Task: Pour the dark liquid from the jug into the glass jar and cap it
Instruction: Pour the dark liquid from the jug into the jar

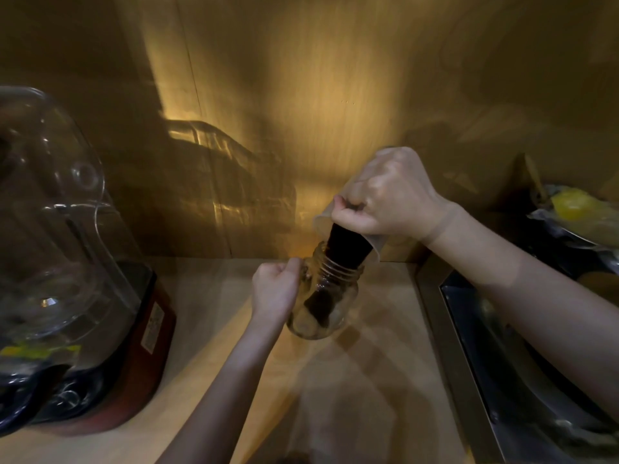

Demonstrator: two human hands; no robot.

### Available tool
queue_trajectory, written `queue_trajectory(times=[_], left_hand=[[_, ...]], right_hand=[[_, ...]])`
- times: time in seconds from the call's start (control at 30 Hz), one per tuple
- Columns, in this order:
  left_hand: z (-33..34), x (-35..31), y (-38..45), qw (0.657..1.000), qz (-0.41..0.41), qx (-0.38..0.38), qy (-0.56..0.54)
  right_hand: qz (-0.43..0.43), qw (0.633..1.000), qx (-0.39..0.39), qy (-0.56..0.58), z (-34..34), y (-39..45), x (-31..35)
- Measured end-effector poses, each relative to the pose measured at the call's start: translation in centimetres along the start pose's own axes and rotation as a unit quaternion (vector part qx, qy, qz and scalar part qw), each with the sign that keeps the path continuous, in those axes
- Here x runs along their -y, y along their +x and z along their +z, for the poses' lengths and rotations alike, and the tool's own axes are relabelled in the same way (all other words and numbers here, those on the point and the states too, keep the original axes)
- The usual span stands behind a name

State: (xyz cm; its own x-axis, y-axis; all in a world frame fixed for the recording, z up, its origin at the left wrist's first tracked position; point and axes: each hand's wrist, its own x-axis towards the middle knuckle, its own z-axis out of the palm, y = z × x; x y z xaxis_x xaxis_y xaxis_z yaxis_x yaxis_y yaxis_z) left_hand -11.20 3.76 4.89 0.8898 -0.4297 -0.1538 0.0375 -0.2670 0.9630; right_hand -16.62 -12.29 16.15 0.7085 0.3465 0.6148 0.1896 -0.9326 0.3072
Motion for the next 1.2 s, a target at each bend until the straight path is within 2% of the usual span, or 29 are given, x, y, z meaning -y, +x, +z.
queue_trajectory(times=[0.83,1.2], left_hand=[[-0.1,-0.1,0.3,0.999,-0.026,-0.029,-0.023],[-0.5,-0.7,0.2,0.998,-0.027,0.018,-0.052]], right_hand=[[-0.024,1.0,0.0,0.006,0.0,1.1,0.2],[-0.032,0.999,0.008,0.008,-0.1,1.8,-0.1]])
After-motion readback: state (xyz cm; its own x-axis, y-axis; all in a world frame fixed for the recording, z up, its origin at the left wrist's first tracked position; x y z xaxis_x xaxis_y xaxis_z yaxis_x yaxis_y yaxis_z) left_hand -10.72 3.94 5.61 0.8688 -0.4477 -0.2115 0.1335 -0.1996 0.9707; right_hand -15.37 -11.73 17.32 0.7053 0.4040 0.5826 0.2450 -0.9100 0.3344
